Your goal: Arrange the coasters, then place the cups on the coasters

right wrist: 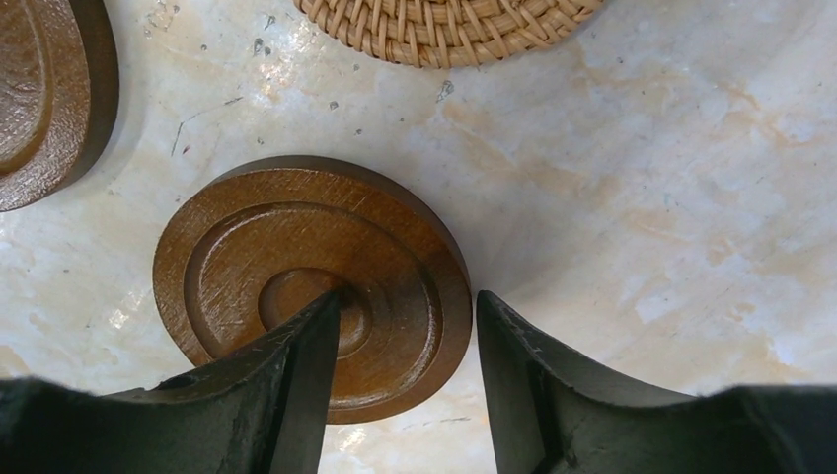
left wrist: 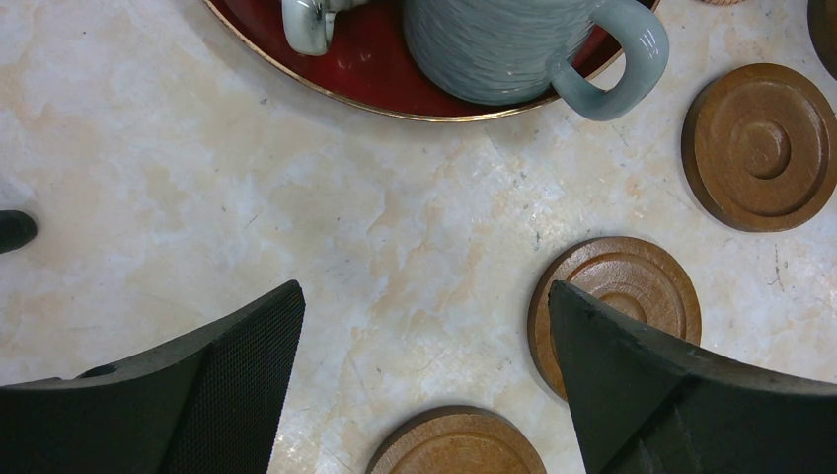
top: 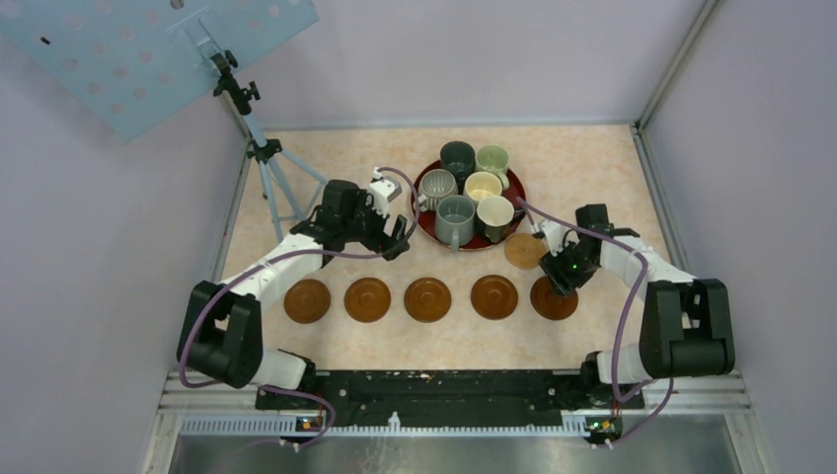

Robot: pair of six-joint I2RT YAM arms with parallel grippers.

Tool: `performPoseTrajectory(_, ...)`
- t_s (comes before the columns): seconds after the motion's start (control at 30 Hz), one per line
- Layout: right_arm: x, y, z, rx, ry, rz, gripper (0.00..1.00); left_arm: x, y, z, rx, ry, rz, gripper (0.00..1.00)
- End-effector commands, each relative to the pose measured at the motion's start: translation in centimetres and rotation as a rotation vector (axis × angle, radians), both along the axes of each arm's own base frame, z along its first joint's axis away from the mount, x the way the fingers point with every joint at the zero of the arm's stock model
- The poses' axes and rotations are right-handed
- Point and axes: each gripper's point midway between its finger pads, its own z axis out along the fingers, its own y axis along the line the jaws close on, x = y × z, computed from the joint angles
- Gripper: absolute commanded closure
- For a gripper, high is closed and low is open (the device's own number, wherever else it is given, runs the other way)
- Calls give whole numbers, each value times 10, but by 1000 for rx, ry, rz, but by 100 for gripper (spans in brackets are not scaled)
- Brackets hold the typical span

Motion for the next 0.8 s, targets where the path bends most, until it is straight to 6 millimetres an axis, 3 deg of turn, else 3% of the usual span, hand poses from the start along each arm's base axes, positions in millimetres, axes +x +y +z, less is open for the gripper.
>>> performPoseTrajectory(0.0,14,5,19,18,-40,-11,45,10,-2,11,-14,-35,4,2)
performPoseTrajectory(0.3,64,26,67,156,-168,-49,39,10,-1,15,-15,-44,9,1)
performPoseTrajectory(0.63,124,46,53,189,-203,-163,39,17,3,17,10,-44,20,1)
performPoseTrajectory(0.77,138,49,41,170,-212,-174,39,20,6,19,19,-50,27,1)
